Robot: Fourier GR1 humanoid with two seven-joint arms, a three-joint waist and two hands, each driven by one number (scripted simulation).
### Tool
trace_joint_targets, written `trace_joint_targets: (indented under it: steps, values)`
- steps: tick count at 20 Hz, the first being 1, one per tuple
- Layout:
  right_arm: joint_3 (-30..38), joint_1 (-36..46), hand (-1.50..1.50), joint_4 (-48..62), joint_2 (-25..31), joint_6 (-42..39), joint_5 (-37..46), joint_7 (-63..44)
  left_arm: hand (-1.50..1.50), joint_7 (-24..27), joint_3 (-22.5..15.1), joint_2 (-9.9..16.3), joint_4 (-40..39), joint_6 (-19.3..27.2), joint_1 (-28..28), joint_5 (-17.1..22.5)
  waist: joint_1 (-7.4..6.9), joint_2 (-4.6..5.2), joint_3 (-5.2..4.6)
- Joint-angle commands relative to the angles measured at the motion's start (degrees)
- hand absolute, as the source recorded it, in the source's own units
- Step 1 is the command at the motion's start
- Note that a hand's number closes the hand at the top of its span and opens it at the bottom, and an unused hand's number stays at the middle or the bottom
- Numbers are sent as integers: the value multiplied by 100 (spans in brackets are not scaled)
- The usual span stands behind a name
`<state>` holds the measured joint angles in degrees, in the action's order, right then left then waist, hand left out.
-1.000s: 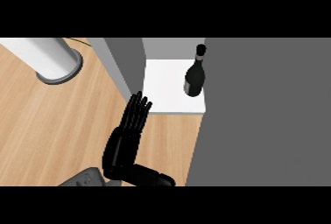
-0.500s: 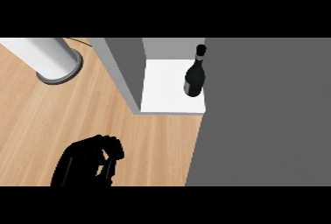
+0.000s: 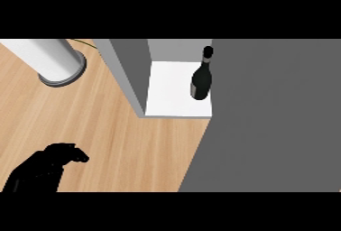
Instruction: Pick up the wine, place it into the cabinet and close the cabinet
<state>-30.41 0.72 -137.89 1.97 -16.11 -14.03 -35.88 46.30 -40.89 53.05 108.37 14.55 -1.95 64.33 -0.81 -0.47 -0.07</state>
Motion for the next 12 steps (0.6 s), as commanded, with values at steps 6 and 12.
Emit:
trace_joint_targets:
  steps: [6, 12]
  values:
    - [-2085, 988, 150, 90, -192, 1315, 1242, -623, -150, 478, 1051, 706, -169, -1031, -1119, 690, -64, -20, -17]
    - [-2636, 2091, 150, 762, -186, 2827, 1653, -483, -150, 680, 1438, 1182, -362, -1680, -1692, 781, -154, -32, -19]
